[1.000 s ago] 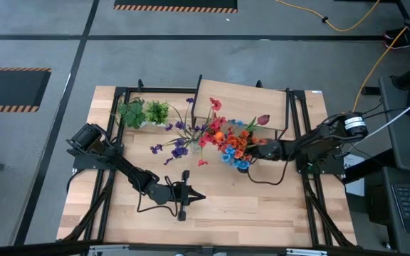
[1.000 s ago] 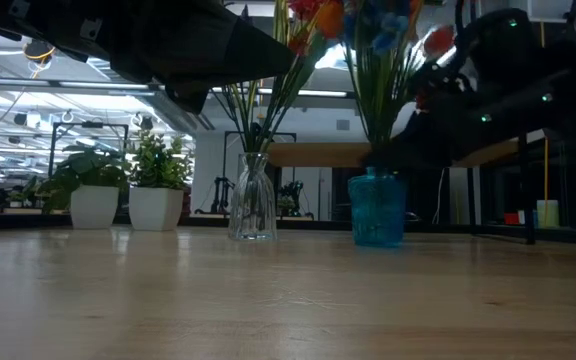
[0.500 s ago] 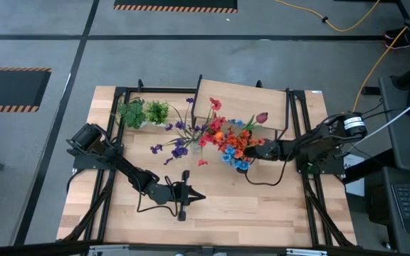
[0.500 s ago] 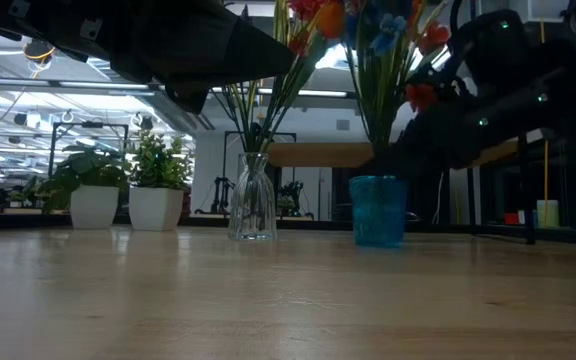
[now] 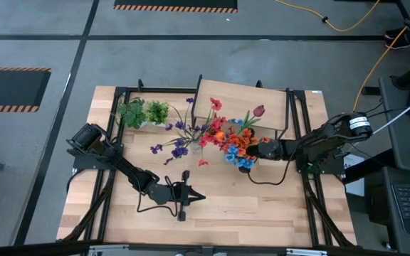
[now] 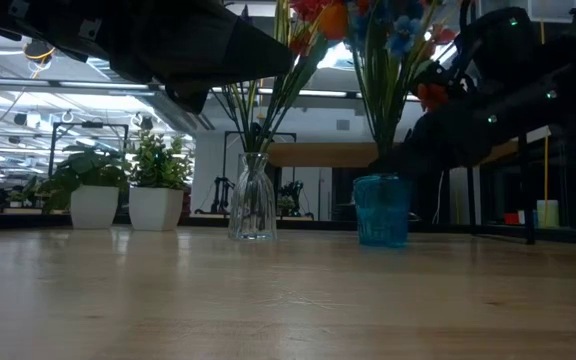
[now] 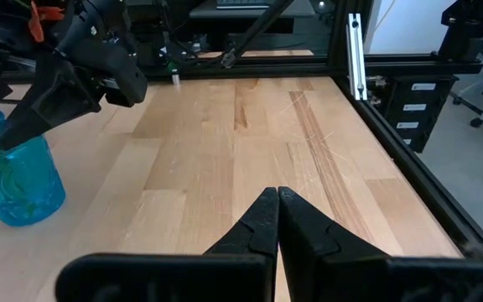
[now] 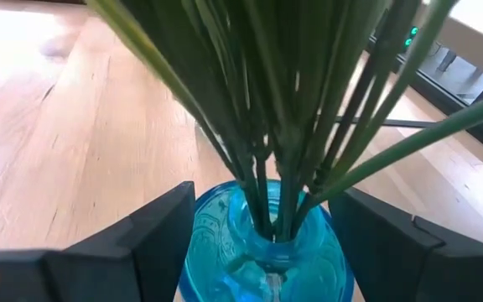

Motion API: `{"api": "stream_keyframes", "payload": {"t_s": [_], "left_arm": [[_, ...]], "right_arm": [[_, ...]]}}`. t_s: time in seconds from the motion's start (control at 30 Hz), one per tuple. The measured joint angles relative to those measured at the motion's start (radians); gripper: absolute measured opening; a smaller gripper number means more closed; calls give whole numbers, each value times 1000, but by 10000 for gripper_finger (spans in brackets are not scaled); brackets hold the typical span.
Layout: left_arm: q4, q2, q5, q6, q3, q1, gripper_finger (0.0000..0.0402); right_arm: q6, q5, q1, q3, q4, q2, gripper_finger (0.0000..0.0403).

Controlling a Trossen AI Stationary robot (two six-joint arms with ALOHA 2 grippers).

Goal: Pick and place flowers into a vace then onto a shelf
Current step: Put the blue vase with the flowers on the shelf

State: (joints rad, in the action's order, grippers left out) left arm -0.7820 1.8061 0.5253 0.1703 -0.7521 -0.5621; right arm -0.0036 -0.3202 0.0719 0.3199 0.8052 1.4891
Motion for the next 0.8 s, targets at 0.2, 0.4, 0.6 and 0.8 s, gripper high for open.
{"api": "stream_keyframes", "payload": {"t_s": [0.2,0.4,0.6,0.8], "left_arm": [[0,0,0,0,0,0,3],[0,0,0,0,0,0,3],[0,0,0,0,0,0,3],[0,0,0,0,0,0,3]], "right_arm": [[4,0,0,0,-19,-1,249],[21,-2,0,2,-29,-3,185],[8,-4,0,2,-33,-3,143],[18,-4,0,2,-43,-8,143]]}}
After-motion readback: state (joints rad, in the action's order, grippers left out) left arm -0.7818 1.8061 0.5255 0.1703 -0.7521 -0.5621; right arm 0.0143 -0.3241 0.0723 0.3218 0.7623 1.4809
